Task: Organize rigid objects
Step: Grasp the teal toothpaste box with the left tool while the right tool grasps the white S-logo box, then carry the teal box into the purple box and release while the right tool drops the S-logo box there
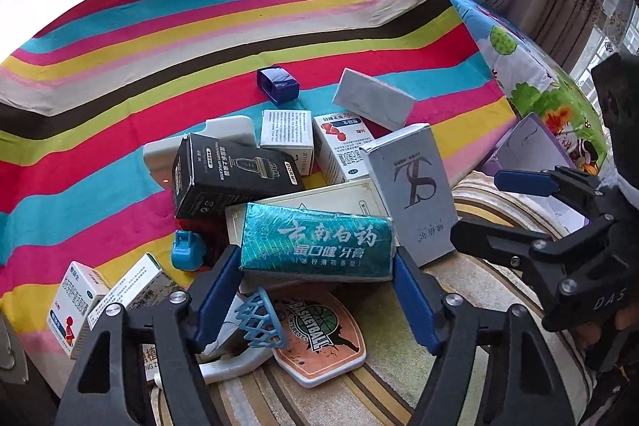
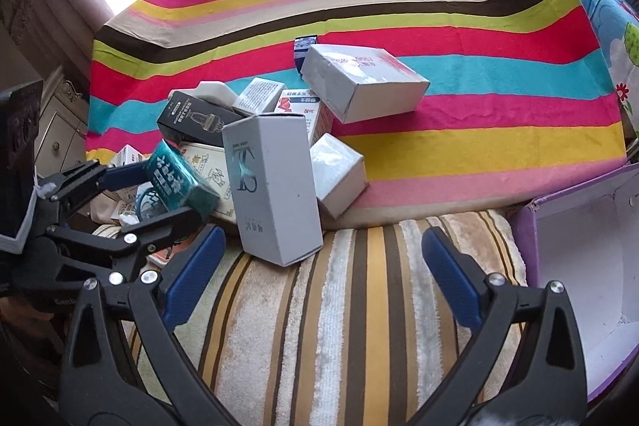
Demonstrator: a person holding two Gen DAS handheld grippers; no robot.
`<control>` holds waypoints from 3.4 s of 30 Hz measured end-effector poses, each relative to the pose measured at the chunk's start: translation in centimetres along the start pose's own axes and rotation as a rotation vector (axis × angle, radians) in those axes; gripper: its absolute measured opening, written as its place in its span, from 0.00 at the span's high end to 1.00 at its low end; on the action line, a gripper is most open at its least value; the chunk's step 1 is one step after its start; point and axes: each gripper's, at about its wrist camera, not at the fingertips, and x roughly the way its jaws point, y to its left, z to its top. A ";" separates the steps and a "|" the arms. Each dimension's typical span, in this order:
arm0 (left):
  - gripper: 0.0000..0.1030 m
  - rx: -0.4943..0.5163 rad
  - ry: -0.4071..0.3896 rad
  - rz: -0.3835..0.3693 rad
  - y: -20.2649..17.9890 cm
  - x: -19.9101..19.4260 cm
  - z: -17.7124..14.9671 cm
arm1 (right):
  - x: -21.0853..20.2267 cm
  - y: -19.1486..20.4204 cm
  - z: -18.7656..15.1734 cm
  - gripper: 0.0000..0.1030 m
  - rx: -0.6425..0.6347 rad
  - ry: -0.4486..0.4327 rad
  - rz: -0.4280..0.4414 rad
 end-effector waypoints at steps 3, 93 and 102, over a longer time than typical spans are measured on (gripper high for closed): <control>0.28 -0.029 -0.022 0.007 0.6 -0.5 -0.2 | 0.3 0.3 0.3 0.02 -0.015 0.007 -0.003; 0.28 0.214 -0.083 -0.215 -21.8 -1.2 0.4 | -5.3 -31.8 -9.6 0.19 0.704 -0.108 -0.164; 0.28 0.426 0.017 -0.263 -30.4 1.6 -0.3 | -8.8 -30.9 -10.1 0.19 0.556 -0.088 -0.299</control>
